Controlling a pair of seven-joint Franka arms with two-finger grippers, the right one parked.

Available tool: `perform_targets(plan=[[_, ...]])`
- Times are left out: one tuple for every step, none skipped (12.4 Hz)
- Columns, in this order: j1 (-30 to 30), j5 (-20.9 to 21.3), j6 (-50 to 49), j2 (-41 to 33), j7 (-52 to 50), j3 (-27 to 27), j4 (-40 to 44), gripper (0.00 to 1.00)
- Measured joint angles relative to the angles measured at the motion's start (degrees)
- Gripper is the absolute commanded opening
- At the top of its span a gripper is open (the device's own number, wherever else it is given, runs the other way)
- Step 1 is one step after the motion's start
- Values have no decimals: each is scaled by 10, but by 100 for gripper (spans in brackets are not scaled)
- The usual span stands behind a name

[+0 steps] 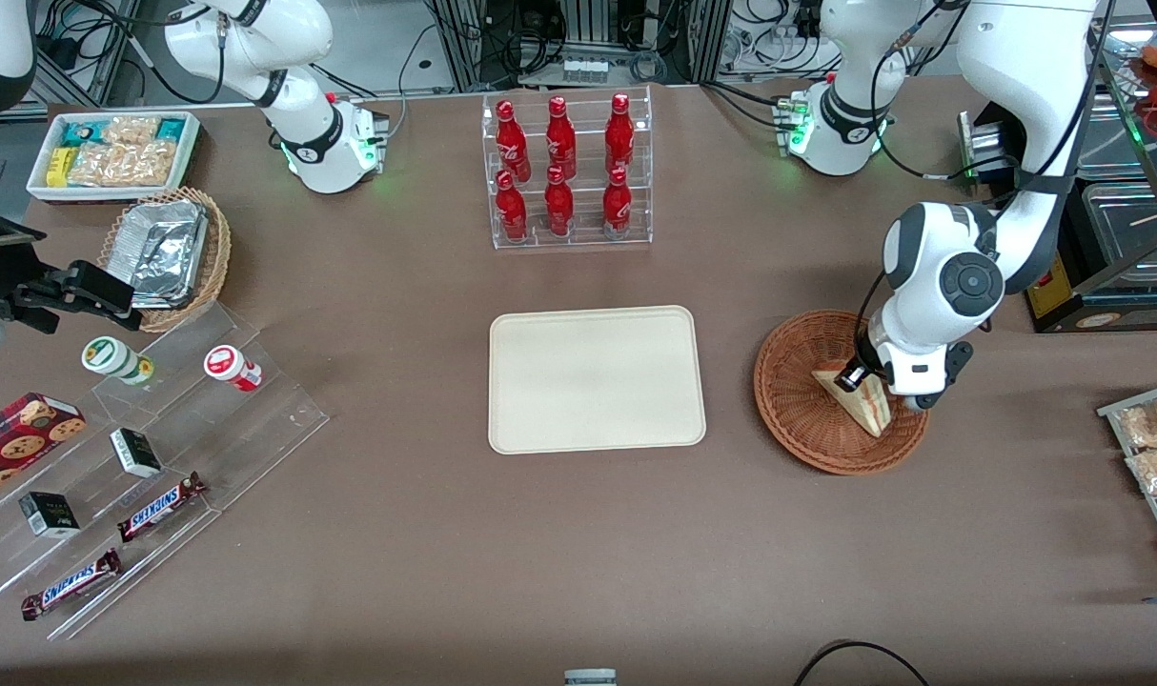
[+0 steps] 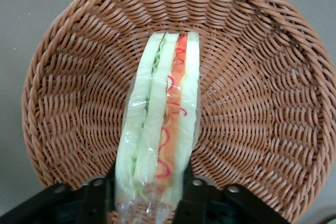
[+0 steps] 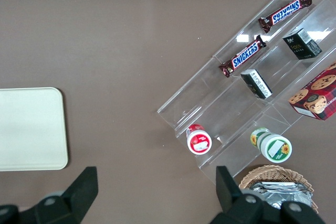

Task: Place sandwich from basket to tray
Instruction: 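Lower the left gripper and close it on the wrapped sandwich, then lift the sandwich and carry it over the cream tray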

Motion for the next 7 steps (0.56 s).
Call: perform_targets(plan=[[0, 0, 0, 0, 4, 0, 1, 8], [0, 0, -2, 0, 6, 0, 2, 7], [0, 0, -11, -1, 11, 0, 7, 7], [-1, 0, -37, -3, 22, -2, 19, 6], [-3, 0, -85, -7, 46, -4, 40, 5], [-3, 0, -139, -10, 69, -12, 68, 5], [-4, 0, -184, -13, 83, -25, 95, 5]])
